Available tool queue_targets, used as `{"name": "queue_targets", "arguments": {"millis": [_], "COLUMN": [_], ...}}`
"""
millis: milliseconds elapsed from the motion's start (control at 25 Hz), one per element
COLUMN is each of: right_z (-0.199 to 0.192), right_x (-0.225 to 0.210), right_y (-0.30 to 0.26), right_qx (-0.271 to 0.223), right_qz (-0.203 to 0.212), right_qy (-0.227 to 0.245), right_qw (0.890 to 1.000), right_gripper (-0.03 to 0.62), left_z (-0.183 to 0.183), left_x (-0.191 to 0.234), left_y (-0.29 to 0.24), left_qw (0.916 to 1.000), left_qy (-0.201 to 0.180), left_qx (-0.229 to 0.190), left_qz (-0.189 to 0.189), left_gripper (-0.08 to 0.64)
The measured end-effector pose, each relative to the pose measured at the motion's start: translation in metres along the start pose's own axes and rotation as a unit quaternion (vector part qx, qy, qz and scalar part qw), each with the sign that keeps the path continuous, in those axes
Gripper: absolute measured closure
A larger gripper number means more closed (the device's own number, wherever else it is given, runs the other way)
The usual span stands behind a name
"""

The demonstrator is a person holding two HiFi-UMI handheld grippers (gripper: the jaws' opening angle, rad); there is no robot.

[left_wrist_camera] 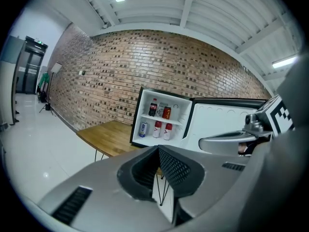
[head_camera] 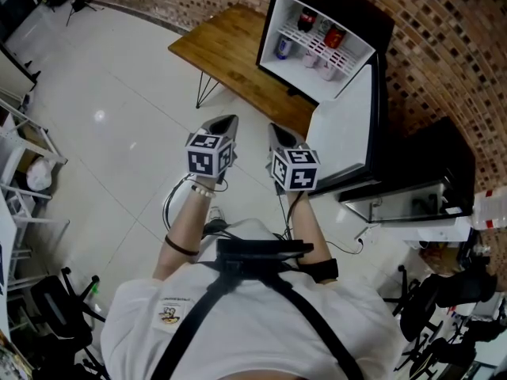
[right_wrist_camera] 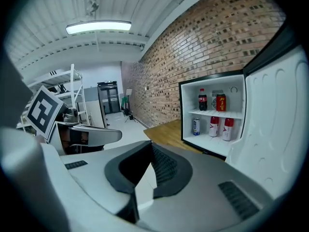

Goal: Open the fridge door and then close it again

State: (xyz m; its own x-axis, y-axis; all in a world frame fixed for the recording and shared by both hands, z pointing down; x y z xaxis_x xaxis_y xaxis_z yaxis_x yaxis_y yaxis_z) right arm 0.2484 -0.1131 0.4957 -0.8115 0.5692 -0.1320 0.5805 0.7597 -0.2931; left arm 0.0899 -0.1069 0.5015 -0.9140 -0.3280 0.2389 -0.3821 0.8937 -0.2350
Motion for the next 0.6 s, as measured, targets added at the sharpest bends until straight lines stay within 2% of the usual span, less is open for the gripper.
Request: {"name": "queue_targets", "arguments": {"millis": [600], "right_z": [0.0018], "right_x": [-0.0033], "right_y": [-0.0015], "right_qx": [-0.002], "right_qz": [0.001], "right_qy": [0.002], "right_qw": [1.0], "right_gripper": [0.571], "left_z": [0.0047], "left_x": [-0.002], "left_y": [-0.0029], "left_qw": [1.0], "left_qy": [0.006], "left_qx": [-0.002], "left_qz": [-0.007], "left_gripper": [0.56]}}
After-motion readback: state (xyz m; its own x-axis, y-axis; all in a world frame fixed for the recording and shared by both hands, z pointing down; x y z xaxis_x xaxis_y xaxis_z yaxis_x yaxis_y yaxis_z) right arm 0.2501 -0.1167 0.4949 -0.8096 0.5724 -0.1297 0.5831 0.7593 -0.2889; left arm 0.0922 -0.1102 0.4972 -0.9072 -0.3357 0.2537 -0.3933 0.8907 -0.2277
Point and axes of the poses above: the fingertips, and each gripper's own axes: y backward along the fingers, x to its left, z out of its top, the point moved 6 cm from there along y, backward along the fingers, and after that the axes turned 5 degrees about -x, right-handed, at the moved point
